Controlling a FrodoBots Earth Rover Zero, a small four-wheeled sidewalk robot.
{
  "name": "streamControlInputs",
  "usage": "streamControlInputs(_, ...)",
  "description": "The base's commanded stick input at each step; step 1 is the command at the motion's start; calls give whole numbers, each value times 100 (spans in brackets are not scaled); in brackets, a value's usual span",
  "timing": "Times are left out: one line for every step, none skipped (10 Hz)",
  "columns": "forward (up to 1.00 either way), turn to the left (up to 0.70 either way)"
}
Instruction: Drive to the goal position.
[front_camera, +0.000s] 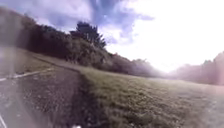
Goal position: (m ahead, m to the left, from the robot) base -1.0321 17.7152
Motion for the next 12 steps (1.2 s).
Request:
streamControlInputs(0, 70)
streamControlInputs(0, 70)
streamControlInputs(0, 70)
streamControlInputs(0, 70)
streamControlInputs(0, 70)
streamControlInputs(0, 70)
streamControlInputs(0, 70)
streamControlInputs(0, 70)
streamControlInputs(0, 70)
streamControlInputs(0, 70)
streamControlInputs(0, 70)
streamControlInputs(0, 70)
